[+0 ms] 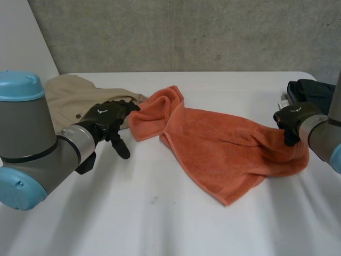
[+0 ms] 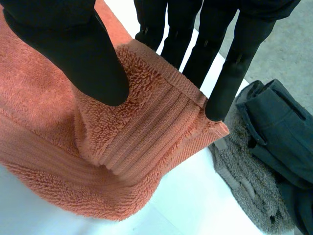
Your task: Fold the laundry.
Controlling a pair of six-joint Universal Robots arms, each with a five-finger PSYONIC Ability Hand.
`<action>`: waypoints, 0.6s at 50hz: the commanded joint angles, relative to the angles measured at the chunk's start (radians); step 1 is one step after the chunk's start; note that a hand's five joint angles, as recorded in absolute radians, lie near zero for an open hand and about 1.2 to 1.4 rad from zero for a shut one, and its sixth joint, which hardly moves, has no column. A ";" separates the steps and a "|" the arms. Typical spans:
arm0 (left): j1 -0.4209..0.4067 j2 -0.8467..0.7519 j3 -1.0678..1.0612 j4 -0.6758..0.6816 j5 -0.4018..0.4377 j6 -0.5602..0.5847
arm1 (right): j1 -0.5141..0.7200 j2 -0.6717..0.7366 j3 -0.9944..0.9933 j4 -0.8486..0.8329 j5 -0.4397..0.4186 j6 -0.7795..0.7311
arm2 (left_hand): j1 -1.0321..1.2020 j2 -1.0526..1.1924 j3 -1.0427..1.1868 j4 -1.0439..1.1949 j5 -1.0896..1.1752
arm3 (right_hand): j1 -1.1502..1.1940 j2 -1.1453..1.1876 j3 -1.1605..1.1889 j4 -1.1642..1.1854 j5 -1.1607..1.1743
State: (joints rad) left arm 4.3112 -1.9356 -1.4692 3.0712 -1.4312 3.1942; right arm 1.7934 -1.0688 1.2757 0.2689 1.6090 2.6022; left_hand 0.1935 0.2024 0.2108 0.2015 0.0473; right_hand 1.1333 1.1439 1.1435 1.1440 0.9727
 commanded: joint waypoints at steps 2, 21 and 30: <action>0.005 -0.014 0.007 0.012 -0.001 0.006 | 0.024 0.013 -0.002 -0.066 -0.020 -0.004 | -0.019 -0.028 -0.036 -0.027 -0.047 | 0.263 0.252 0.253 0.252 0.249; -0.014 -0.255 0.562 0.100 0.043 0.052 | 0.247 -0.434 -0.102 -0.069 -0.361 -0.030 | -0.019 -0.028 -0.036 -0.027 -0.047 | 0.263 0.252 0.253 0.252 0.249; -0.100 -0.476 0.764 -0.042 0.150 0.124 | 0.268 -0.540 -0.095 -0.089 -0.434 0.105 | -0.019 -0.028 -0.036 -0.027 -0.047 | 0.263 0.252 0.253 0.252 0.249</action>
State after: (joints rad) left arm 4.2702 -2.2814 -0.7986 3.1177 -1.3513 3.2759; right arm 2.0579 -1.5651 1.1790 0.1915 1.2045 2.6190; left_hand 0.1936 0.2024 0.2108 0.2015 0.0473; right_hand 1.1333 1.1820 1.1901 1.1991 0.9951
